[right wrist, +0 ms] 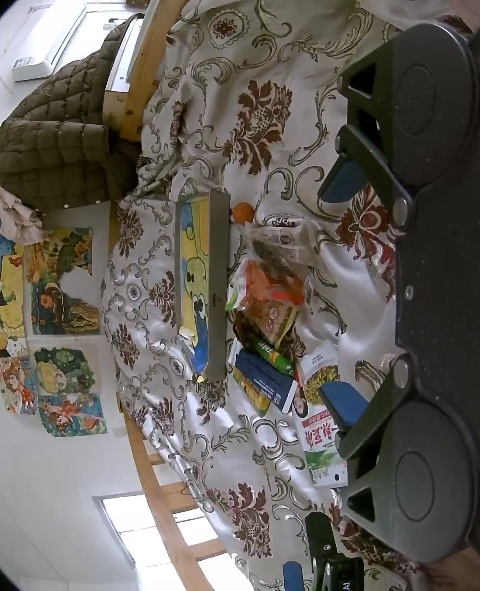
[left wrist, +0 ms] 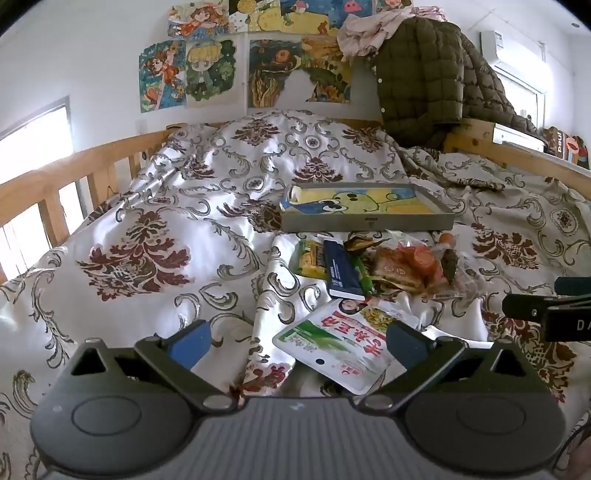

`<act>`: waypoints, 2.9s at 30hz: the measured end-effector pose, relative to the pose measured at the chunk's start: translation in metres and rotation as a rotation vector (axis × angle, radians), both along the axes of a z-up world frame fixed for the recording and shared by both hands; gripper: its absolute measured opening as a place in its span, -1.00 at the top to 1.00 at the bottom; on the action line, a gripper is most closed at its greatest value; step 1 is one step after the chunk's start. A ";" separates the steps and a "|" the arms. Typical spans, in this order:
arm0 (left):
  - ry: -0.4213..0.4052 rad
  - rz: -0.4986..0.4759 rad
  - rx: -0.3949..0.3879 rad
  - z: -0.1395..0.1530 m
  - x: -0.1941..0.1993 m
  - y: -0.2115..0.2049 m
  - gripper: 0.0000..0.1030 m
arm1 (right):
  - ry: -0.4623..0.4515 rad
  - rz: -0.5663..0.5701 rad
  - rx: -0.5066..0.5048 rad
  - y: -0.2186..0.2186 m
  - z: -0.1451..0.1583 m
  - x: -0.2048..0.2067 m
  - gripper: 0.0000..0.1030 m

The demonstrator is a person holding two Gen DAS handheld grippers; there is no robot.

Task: Organize snacks

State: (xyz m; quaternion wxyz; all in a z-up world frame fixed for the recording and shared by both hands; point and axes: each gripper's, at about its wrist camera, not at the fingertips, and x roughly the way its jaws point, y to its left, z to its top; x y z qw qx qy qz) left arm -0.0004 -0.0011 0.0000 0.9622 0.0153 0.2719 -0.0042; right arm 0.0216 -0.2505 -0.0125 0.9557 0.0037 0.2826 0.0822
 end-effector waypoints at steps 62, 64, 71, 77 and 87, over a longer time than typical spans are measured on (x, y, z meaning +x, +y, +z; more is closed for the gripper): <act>0.010 -0.002 -0.014 -0.006 0.002 0.003 -1.00 | 0.005 0.001 0.004 0.000 -0.001 0.001 -0.99; 0.011 -0.001 -0.014 -0.007 0.001 0.002 -1.00 | 0.005 0.001 0.005 0.000 -0.002 0.001 -0.99; 0.021 0.007 -0.015 -0.010 0.003 0.012 -1.00 | 0.014 0.013 0.010 0.002 -0.004 0.005 -0.99; 0.044 0.014 -0.003 -0.012 0.006 0.010 -1.00 | 0.020 0.015 0.014 0.002 -0.004 0.005 -0.99; 0.095 0.033 0.025 -0.018 0.015 0.001 -1.00 | 0.068 0.008 0.048 -0.002 -0.009 0.015 -0.99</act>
